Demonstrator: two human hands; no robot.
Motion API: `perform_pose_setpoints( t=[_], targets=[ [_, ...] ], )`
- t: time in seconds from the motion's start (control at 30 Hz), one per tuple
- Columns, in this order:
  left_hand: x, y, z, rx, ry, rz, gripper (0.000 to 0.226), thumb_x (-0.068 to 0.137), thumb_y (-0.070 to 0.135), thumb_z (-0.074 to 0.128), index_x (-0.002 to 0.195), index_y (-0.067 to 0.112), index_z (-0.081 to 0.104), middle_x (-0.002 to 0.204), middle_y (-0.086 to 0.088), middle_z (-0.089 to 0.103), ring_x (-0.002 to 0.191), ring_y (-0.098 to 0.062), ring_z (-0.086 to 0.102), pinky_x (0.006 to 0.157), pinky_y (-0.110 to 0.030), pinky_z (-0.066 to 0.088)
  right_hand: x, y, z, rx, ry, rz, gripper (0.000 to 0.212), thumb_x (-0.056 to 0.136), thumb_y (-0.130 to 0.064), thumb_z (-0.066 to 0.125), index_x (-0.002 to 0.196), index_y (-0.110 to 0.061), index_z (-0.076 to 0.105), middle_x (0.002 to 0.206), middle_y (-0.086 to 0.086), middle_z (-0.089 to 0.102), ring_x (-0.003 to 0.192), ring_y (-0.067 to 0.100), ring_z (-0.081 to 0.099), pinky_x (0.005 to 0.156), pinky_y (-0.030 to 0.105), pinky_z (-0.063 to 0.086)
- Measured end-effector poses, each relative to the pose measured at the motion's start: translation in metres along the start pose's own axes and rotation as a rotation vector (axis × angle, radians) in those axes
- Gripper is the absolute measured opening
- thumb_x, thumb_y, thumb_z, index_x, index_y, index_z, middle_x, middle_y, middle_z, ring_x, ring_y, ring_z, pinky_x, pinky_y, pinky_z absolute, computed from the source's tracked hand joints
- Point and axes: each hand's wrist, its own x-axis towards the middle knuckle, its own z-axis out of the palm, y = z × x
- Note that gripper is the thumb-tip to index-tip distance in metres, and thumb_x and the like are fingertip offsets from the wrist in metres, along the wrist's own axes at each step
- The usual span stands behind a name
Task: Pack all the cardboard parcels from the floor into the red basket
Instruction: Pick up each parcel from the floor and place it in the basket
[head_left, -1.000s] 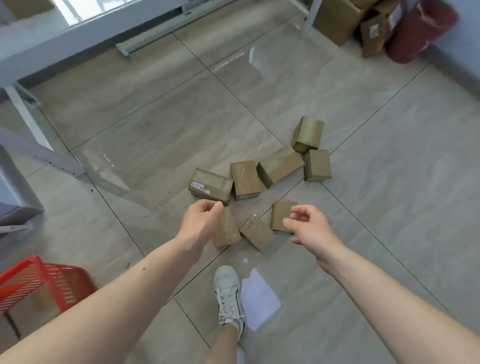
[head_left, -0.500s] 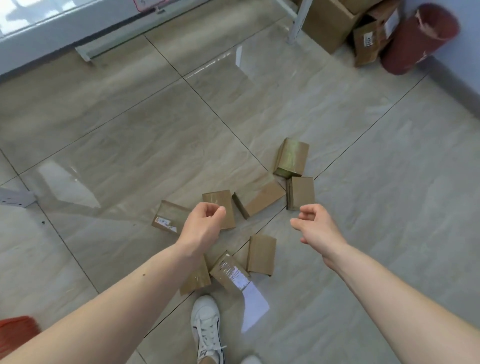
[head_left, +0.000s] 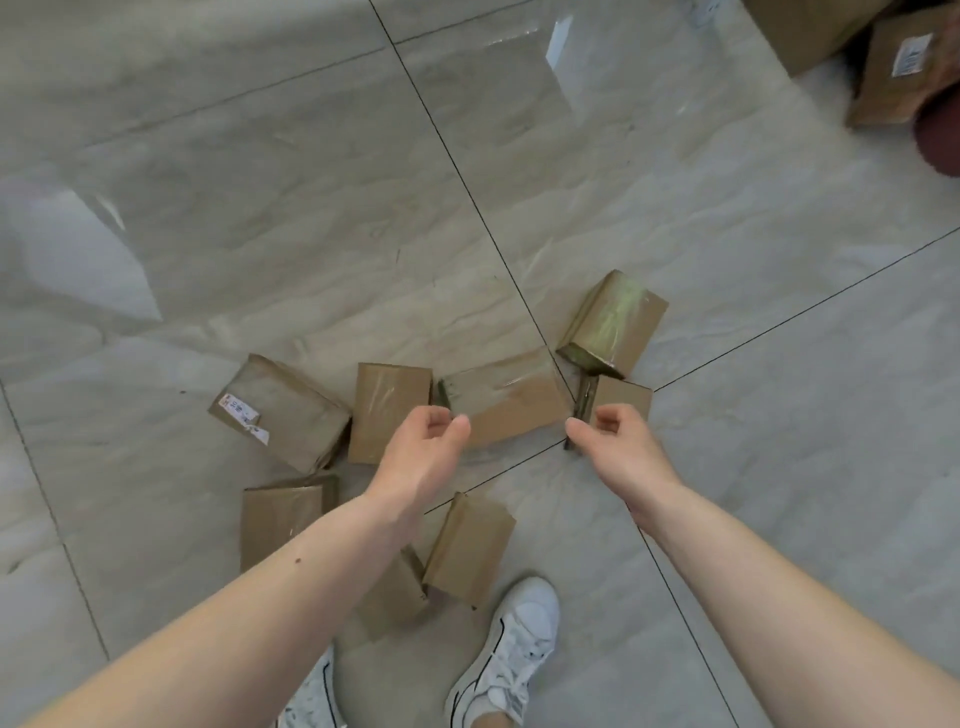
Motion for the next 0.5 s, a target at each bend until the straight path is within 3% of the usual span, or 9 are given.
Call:
perform_pose_setpoints(
  t=[0.1,0.2,0.27,0.3,0.4,0.5],
  targets=[
    [0.034,-0.016,0.026,-0.047,0.018,-0.017,0.051,0.097,0.036,0.051,0.142,0.014,0.043,0.133,0.002,0.055,0.118,-0.015,0.051,0.102,-0.031,0.04,0.042,0.013,0.01,-0.066,-0.041,-0.004,0.057,0.092,-0.035,0.061,0.142,-0.016,0.043,0.141,0.004,0.048,0.12,0.018,0.048,0.092,0.028,0.036],
    [0.064,-0.031,0.043,-0.063,0.0,-0.041,0.053,0.099,0.036,0.047,0.146,0.013,0.035,0.111,0.014,0.053,0.106,-0.01,0.047,0.093,-0.028,0.034,0.079,0.028,0.024,-0.104,-0.082,0.008,0.059,0.094,-0.037,0.059,0.145,-0.017,0.038,0.149,0.004,0.043,0.134,0.022,0.043,0.096,0.029,0.034],
    [0.083,-0.042,0.049,-0.067,-0.022,-0.08,0.065,0.099,0.04,0.045,0.153,0.016,0.019,0.143,0.011,0.044,0.134,-0.015,0.039,0.106,-0.033,0.031,0.1,0.04,0.032,-0.114,-0.103,0.005,0.065,0.094,-0.039,0.058,0.149,-0.019,0.031,0.154,0.003,0.038,0.138,0.023,0.04,0.102,0.033,0.034],
    [0.092,-0.047,0.052,-0.066,-0.03,-0.094,0.072,0.099,0.042,0.046,0.156,0.019,0.01,0.158,0.007,0.027,0.145,-0.017,0.026,0.114,-0.034,0.024,0.11,0.045,0.036,-0.12,-0.116,-0.003,0.068,0.094,-0.04,0.058,0.151,-0.019,0.027,0.156,0.002,0.035,0.141,0.023,0.037,0.107,0.034,0.032],
    [0.116,-0.062,0.059,-0.078,-0.039,-0.11,0.081,0.097,0.043,0.048,0.156,0.018,-0.002,0.164,0.005,0.009,0.15,-0.017,0.013,0.117,-0.034,0.017,0.135,0.054,0.047,-0.122,-0.143,-0.023,0.078,0.094,-0.04,0.058,0.156,-0.016,0.018,0.16,0.0,0.029,0.146,0.021,0.03,0.116,0.034,0.026],
    [0.136,-0.072,0.066,-0.047,-0.055,-0.132,0.079,0.096,0.042,0.052,0.156,0.016,0.007,0.161,0.001,0.023,0.146,-0.021,0.025,0.11,-0.033,0.027,0.15,0.06,0.056,-0.145,-0.155,-0.004,0.078,0.088,-0.049,0.059,0.153,-0.02,0.026,0.154,-0.002,0.042,0.139,0.022,0.041,0.115,0.045,0.036]
  ],
)
